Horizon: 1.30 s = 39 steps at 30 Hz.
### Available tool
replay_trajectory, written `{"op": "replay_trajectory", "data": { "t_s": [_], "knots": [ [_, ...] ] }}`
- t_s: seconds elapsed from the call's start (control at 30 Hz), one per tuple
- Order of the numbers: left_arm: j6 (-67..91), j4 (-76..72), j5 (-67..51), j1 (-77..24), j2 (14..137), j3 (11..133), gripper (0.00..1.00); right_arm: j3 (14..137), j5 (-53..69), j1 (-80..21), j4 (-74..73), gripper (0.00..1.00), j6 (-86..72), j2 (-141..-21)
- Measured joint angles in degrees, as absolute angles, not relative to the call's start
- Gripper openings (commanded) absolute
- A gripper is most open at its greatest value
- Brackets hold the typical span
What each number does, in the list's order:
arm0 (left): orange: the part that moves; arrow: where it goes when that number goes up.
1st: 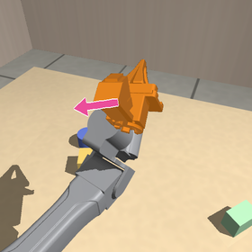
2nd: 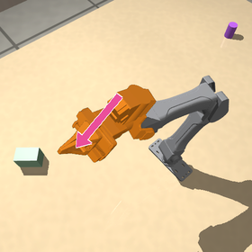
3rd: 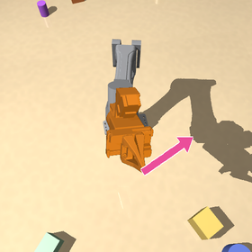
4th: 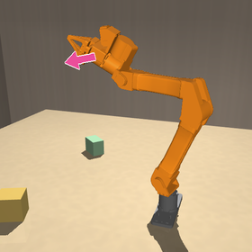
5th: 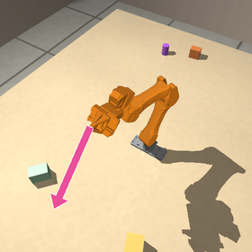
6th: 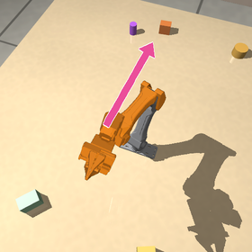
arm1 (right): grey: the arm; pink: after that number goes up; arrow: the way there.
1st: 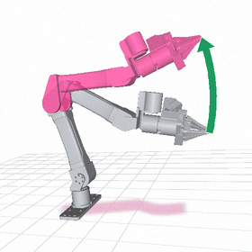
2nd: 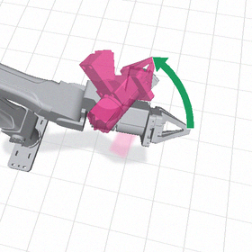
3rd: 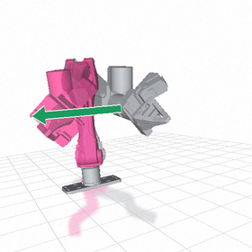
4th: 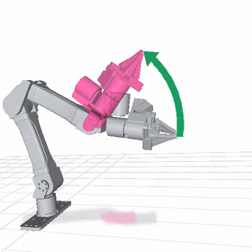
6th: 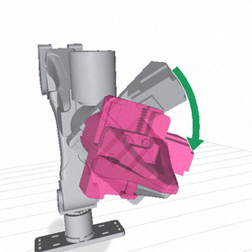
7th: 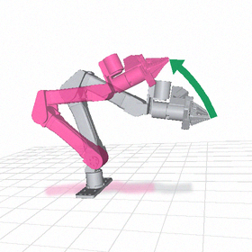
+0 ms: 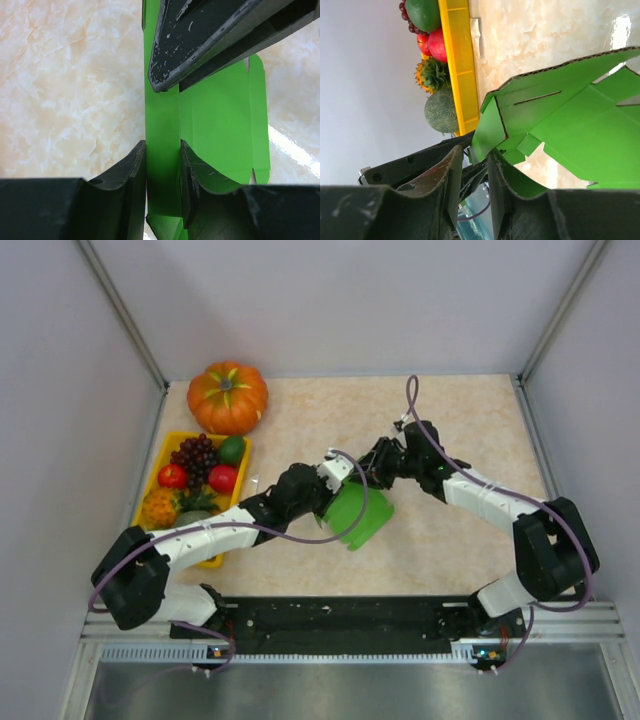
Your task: Fold the paper box
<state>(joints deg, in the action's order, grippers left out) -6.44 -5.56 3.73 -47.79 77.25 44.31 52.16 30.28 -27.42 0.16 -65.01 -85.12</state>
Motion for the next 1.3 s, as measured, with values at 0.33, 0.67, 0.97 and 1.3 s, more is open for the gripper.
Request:
{"op": "replay_trajectory", "data": {
  "t_s": [0.33,0.67,0.97,1.3],
  "knots": [
    [-8.3,-5.3,5.3,-48.2,77.3,44.3,0.22,50.5,32.0,-28.1,8.7,0.0,-65.7,-88.7],
    [-3.4,-6.0,7.5,-48.6,77.3,44.3,0.61,36.9,30.4,-28.1,32.7,0.0,-64.2,-88.7],
    [13.7,-6.0,7.3,-46.0,65.4,36.1,0.52,29.6,30.2,-27.7,54.6,0.0,-63.3,-93.4],
    [21.0,-9.1,6.9,-45.3,58.5,19.9,0.36,27.7,30.1,-27.6,61.7,0.0,-65.2,-96.6]
  ]
}}
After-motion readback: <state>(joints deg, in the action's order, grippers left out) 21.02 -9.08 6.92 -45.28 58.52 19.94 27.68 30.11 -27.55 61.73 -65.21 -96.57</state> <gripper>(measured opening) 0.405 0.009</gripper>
